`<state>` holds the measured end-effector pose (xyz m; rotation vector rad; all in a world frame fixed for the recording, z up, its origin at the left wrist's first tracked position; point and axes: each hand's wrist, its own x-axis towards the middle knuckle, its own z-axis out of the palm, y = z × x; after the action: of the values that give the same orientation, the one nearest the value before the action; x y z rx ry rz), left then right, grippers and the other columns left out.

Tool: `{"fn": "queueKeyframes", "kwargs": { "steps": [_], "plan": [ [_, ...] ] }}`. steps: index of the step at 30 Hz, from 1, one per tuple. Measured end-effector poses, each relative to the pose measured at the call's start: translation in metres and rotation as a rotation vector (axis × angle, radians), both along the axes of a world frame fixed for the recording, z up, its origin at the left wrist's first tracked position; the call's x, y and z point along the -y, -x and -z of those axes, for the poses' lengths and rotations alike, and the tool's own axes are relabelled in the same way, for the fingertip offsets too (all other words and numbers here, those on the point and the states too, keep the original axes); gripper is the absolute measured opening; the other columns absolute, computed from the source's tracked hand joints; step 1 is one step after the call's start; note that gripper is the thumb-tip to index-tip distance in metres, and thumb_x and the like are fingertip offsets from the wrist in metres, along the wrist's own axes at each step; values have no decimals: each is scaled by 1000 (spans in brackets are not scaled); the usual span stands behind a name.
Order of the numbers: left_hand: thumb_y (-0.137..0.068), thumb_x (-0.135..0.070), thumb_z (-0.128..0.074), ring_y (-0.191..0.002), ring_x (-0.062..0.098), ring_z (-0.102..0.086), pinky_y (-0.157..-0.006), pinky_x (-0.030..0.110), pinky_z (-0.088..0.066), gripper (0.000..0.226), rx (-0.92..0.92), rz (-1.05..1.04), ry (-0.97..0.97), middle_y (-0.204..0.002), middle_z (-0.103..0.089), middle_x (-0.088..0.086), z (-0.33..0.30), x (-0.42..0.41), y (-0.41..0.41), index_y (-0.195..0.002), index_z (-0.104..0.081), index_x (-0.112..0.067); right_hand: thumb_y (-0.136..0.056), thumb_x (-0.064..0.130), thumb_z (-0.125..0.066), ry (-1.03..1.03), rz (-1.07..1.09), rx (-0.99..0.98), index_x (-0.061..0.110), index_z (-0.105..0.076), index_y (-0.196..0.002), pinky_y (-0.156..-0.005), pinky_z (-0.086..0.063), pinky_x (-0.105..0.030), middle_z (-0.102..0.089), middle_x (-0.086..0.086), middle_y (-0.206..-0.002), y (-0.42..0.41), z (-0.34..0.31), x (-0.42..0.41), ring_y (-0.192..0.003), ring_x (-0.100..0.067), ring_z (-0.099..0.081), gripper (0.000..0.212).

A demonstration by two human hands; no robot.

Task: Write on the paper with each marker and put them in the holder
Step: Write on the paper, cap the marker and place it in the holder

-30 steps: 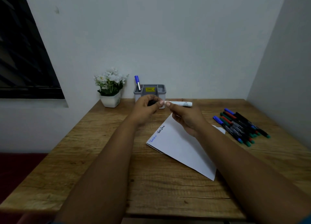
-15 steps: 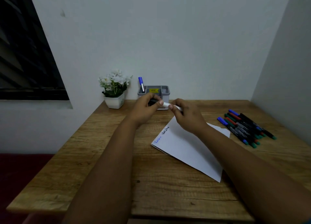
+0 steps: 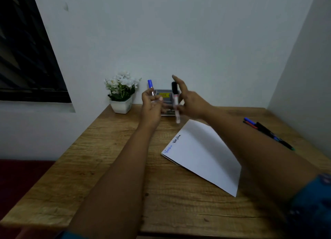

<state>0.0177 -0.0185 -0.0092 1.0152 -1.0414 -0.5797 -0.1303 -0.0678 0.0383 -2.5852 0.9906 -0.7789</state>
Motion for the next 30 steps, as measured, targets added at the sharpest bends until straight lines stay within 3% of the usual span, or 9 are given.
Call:
{"fn": "queueKeyframes", "kwargs": {
  "steps": [1, 4, 7, 12, 16, 19, 21, 25, 30],
  "plan": [
    [-99, -7, -47, -76, 10, -61, -65, 26, -50, 34, 14, -59, 2, -110, -56, 3, 4, 5, -2, -129, -36, -19, -87, 7, -68, 4, 27, 45, 27, -5, -155, -63, -46, -13, -60, -1, -89, 0, -4, 9, -64, -8, -58, 94],
    [-99, -12, -46, -93, 18, -59, -69, 22, -50, 37, 154, -164, 21, -119, -54, 5, 19, 12, -2, -135, -37, -14, -86, 6, -70, 22, 155, 286, 21, -15, -150, -72, -54, -32, -64, -9, -93, -6, -9, 43, -73, -22, -63, 86],
    [-99, -16, -46, -105, 20, -60, -74, 14, -50, 40, 239, -192, 32, -124, -52, 11, 32, 19, -2, -138, -34, -14, -89, 0, -63, 107, 233, 418, 18, -17, -149, -70, -54, -31, -60, -10, -94, -19, -10, 74, -75, -23, -63, 78],
    [-99, -17, -47, -90, 2, -56, -68, 2, -43, 39, 304, -253, -6, -120, -52, 11, 39, 17, 1, -137, -36, -11, -93, -1, -47, 117, 244, 334, 24, -27, -146, -68, -52, -37, -60, -15, -96, -38, -1, 111, -80, -31, -64, 62],
    [-99, -19, -48, -85, -9, -55, -67, -2, -39, 40, 361, -260, -25, -119, -53, 9, 41, 15, 3, -136, -36, -11, -92, -3, -52, 121, 256, 190, 19, -43, -140, -71, -47, -33, -63, -21, -106, -50, 10, 129, -88, -32, -62, 54],
    [-98, -23, -49, -91, 3, -56, -68, 0, -39, 40, 392, -256, -44, -121, -54, 8, 44, 17, 2, -135, -37, -15, -92, -7, -48, 31, 241, 172, 20, -47, -142, -75, -44, -29, -61, -23, -117, -53, 13, 136, -91, -27, -57, 57],
    [-98, -25, -49, -98, 10, -58, -73, 10, -42, 40, 405, -254, -53, -121, -53, 6, 45, 18, 1, -135, -37, -17, -92, -10, -43, -9, 255, 157, 24, -41, -148, -78, -41, -26, -58, -23, -123, -51, 11, 138, -92, -23, -52, 65],
    [-98, -28, -49, -101, 13, -59, -79, 22, -46, 40, 445, -235, -65, -123, -51, 5, 44, 16, 0, -135, -37, -18, -92, -11, -41, 17, 295, 156, 29, -30, -152, -85, -42, -25, -58, -21, -121, -37, 1, 128, -103, -30, -60, 73],
    [-98, -25, -50, -90, 9, -54, -76, 23, -46, 16, 549, -272, -67, -115, -48, 4, 34, 9, 9, -106, -53, -12, -95, 3, -50, -34, 326, 322, 24, -54, -133, -74, -48, -25, -67, -11, -110, 30, -24, 90, -96, -23, -64, 44]
  ]
}}
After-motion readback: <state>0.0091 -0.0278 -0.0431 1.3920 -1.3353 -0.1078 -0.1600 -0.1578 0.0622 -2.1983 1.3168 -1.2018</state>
